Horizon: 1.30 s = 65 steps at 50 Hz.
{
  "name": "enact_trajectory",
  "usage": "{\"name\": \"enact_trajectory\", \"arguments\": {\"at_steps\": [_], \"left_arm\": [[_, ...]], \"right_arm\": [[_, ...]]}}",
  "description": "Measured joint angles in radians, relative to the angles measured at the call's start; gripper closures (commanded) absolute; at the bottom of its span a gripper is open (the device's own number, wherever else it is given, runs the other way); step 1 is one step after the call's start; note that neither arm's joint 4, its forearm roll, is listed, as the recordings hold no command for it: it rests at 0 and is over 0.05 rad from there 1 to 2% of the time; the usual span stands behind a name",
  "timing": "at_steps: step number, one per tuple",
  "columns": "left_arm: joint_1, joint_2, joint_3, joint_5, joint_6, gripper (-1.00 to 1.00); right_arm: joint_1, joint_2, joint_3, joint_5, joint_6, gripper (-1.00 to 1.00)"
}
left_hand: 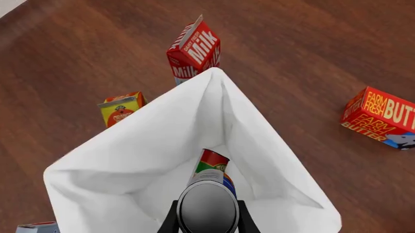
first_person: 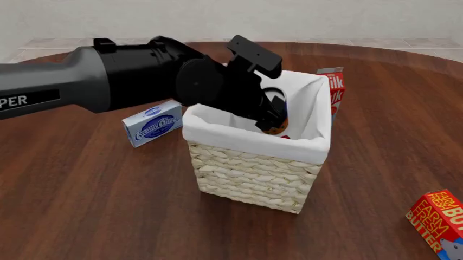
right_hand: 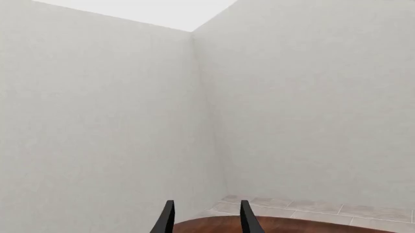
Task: Pick up the alphabet soup and the tomato sauce, and put them in the basket.
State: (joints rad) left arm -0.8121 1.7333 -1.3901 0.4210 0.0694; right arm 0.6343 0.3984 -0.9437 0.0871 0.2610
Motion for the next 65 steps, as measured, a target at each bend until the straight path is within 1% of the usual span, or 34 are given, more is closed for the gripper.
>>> {"name": "enact_trajectory", "arguments": {"at_steps": [10, 11, 23, 46, 65], "left_arm": [[-0.003, 0.017, -0.009, 0.005, 0.003, 1.00], [-0.003, 0.019, -0.011, 0.006, 0.003, -1.00], [0.009, 0.026, -0.033, 0.012, 0.024, -1.00], [0.016, 0.026, -0.052, 0.021, 0.033, -1.00], [0.036, -0.002, -0.110, 0.059, 0.044, -1.00]], "right_arm": [[-0.001, -0.002, 0.001, -0.001, -0.002, -1.00], [-0.001, -0.002, 0.001, -0.001, -0.002, -1.00], [-0.001, -0.002, 0.001, -0.003, -0.004, -1.00], [-0.002, -0.002, -0.001, -0.005, -0.008, -1.00], [0.002, -0.011, -0.007, 0.007, -0.011, -1.00]]}}
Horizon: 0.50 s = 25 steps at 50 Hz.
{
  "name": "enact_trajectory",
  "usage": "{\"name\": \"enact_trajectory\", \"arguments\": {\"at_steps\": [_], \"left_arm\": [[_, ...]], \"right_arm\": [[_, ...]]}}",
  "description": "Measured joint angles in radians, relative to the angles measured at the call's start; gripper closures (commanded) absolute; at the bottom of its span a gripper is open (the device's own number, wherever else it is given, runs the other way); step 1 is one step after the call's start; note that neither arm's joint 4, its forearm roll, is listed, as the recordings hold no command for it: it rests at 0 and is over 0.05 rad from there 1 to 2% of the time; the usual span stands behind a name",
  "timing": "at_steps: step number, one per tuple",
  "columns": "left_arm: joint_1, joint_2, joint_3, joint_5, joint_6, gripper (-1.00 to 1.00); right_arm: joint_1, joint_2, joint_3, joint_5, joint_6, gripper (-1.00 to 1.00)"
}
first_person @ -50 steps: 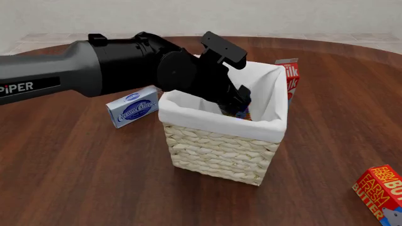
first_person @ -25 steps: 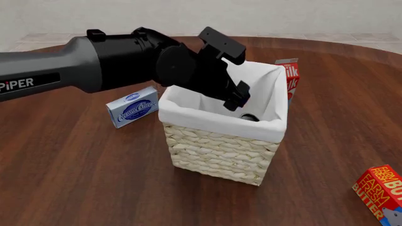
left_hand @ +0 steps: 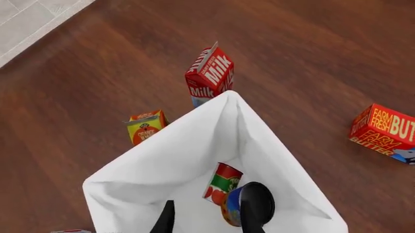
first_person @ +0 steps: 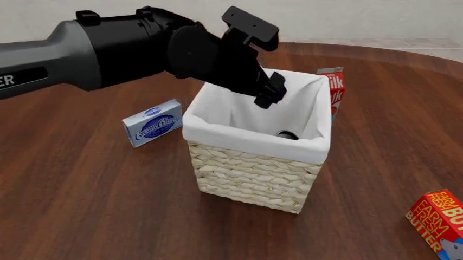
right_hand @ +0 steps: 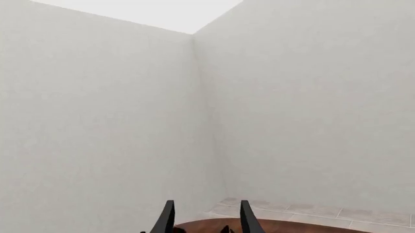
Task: Pick up the alphabet soup and the tomato sauce, and put them in the basket.
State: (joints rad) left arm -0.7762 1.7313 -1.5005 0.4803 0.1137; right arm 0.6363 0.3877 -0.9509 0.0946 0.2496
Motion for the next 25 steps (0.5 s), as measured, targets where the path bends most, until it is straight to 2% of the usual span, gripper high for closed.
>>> {"name": "enact_trajectory", "arguments": {"at_steps": [25], "left_arm": [[0.015, -0.048, -0.047, 0.034, 0.008, -1.00]], "right_arm": [[0.009, -0.022, 0.000, 0.019, -0.005, -1.00]]}}
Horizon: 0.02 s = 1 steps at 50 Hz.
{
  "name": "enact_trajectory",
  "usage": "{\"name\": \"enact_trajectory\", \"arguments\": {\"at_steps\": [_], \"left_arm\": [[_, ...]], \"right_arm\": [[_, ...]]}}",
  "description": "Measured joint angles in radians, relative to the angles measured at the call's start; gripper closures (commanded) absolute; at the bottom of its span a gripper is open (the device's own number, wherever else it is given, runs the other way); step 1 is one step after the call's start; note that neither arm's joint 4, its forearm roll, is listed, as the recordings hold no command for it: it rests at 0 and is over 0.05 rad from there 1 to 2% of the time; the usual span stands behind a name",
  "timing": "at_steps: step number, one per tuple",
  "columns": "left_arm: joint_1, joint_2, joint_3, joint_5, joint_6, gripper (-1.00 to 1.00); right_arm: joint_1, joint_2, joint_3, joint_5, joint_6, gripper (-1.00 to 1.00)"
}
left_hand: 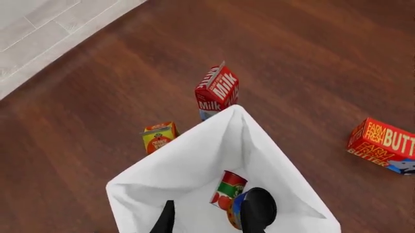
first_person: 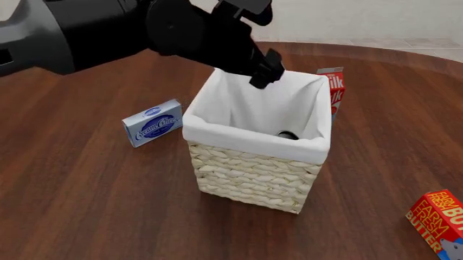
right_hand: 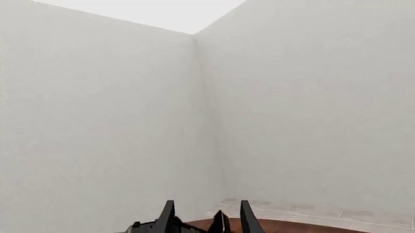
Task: Pick up the alphabet soup and the tomato sauce, and put them in the basket.
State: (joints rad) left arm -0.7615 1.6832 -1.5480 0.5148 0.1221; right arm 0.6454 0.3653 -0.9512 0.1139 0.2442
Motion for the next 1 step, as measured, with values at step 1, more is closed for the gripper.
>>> {"name": "enact_trajectory", "arguments": {"at_steps": [1], "left_arm": [[0.001, -0.002, -0.001, 0.001, 0.000, -1.00]], "right_arm": [[0.001, -0.001, 0.000, 0.001, 0.000, -1.00]]}}
